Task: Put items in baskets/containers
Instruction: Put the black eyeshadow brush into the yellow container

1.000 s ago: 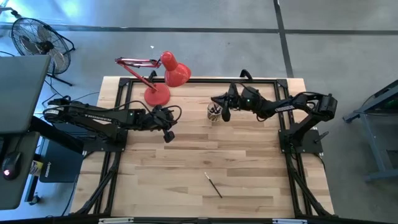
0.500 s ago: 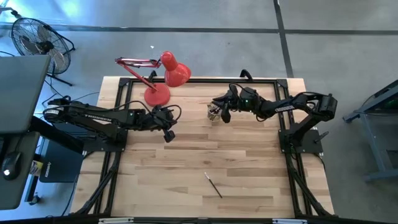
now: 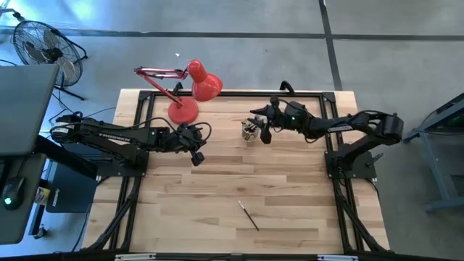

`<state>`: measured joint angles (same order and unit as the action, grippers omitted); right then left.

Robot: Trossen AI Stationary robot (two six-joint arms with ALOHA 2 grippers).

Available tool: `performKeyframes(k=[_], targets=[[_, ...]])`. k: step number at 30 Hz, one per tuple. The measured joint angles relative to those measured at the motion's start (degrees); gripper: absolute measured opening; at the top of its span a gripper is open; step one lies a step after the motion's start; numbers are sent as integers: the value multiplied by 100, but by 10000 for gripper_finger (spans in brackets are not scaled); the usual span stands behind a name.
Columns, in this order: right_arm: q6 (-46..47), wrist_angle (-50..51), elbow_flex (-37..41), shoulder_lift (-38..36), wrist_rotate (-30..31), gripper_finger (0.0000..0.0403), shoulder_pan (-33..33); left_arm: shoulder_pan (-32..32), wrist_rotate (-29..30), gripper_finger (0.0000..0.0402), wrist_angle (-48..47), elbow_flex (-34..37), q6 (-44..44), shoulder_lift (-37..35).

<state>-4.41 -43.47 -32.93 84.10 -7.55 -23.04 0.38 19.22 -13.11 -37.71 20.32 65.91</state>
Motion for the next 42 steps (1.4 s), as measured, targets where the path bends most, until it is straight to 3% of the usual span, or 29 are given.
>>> performKeyframes(k=[5, 13, 17, 20, 26, 31, 35, 42], targets=[[-351, 819, -2, -690, 978, 133, 537, 0, -2, 1, 1, 2, -8, 0], [152, 2326, -2, -1226, 2296, 57, 1736, 0, -53, 1, -7, 2, -50, 0], [758, 2571, -2, -1204, 2965, 9, 2418, -2, -316, 1, -32, 2, -95, 0], [1414, 2737, -55, -1171, 3498, 8, 2962, -7, -699, 1, -32, 2, -275, 0], [3021, 4993, -1145, -801, 4396, 3, 3956, -397, -882, 1, -31, 2, -470, 0], [4604, 6903, -2493, 83, 4220, 2, 4558, -1042, -841, 1, 69, 2, -947, 2], [6187, 8318, -3369, 864, 3592, 1, 4945, -1397, -1042, 0, 604, -6, -1374, 313], [8543, 8920, -3856, 1722, 2712, 1, 5758, -1668, -1768, 0, 925, -534, -1806, 1394]])
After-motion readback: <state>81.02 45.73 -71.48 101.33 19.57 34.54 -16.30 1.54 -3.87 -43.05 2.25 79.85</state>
